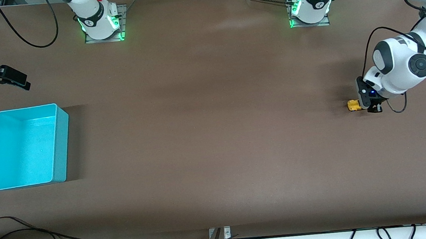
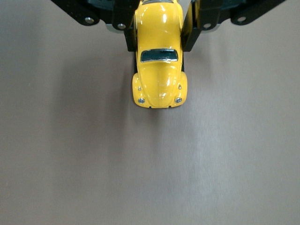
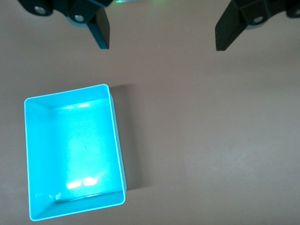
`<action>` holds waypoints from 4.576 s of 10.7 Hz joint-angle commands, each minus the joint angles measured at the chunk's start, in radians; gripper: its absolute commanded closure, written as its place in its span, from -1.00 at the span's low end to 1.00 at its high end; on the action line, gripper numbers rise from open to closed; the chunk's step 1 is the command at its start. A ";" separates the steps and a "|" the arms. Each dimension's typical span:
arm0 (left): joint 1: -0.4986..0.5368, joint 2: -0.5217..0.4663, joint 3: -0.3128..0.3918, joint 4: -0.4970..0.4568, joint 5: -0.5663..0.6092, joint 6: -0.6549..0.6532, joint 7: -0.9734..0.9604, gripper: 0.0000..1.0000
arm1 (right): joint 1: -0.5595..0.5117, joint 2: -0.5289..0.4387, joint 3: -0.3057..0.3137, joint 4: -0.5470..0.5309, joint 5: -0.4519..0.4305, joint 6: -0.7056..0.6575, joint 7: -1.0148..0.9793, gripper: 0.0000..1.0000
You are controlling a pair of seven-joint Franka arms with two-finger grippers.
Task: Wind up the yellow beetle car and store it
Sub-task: 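Drag the car backward with the left gripper, away from the turquoise box, then open the left gripper, letting the car roll toward the turquoise box, then reach the right gripper to the car while the left gripper withdraws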
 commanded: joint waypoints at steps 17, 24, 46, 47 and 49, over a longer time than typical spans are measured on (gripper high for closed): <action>0.012 0.007 0.002 0.065 0.008 -0.022 0.010 -1.00 | -0.001 -0.004 0.000 0.015 0.013 -0.017 0.000 -1.00; 0.010 -0.090 0.002 0.050 0.008 -0.024 0.013 -1.00 | -0.001 -0.004 0.001 0.015 0.013 -0.018 0.000 -1.00; -0.077 -0.476 0.028 0.345 -0.092 -0.670 -0.293 -1.00 | -0.002 0.335 -0.017 -0.158 0.033 0.357 0.511 -1.00; -0.082 -0.476 0.020 0.384 -0.087 -0.738 -0.403 -1.00 | -0.002 0.340 -0.032 -0.191 0.033 0.409 0.598 -1.00; -0.089 -0.476 0.000 0.462 -0.083 -0.883 -0.673 -1.00 | -0.002 0.373 -0.032 -0.251 0.026 0.517 0.802 -1.00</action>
